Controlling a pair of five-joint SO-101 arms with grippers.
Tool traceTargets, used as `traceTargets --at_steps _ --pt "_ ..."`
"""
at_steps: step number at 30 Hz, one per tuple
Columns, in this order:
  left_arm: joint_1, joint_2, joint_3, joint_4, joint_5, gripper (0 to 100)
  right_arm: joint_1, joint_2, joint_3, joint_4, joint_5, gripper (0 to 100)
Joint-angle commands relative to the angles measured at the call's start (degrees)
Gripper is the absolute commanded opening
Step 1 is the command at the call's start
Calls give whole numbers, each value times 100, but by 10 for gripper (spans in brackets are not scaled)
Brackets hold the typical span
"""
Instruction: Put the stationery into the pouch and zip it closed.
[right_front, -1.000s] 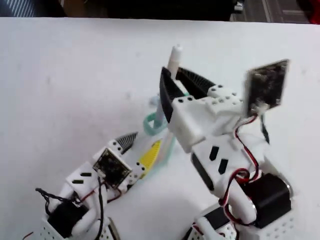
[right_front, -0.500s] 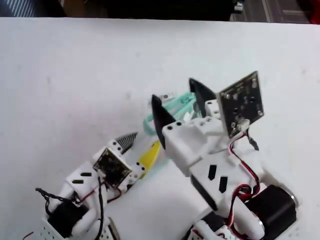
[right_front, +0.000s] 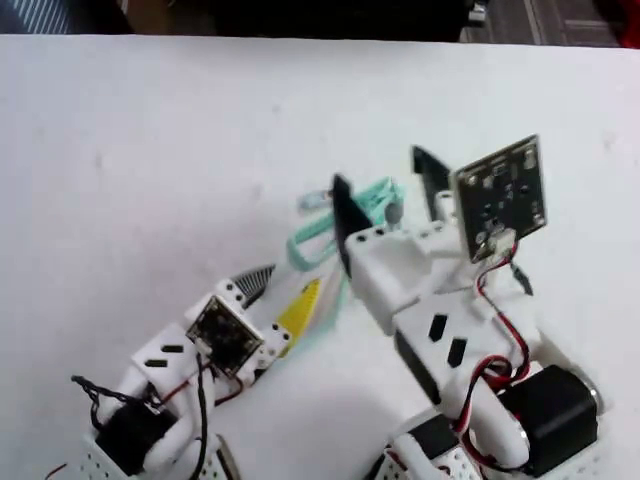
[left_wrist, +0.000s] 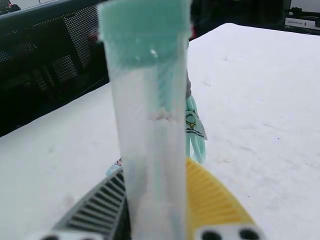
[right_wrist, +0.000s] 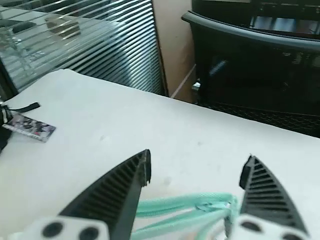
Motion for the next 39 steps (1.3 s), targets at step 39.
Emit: traceTargets --at_steps 39 --pt "-2158 -13 -1169 448 53 23 2026 180 3121 -1622 2110 17"
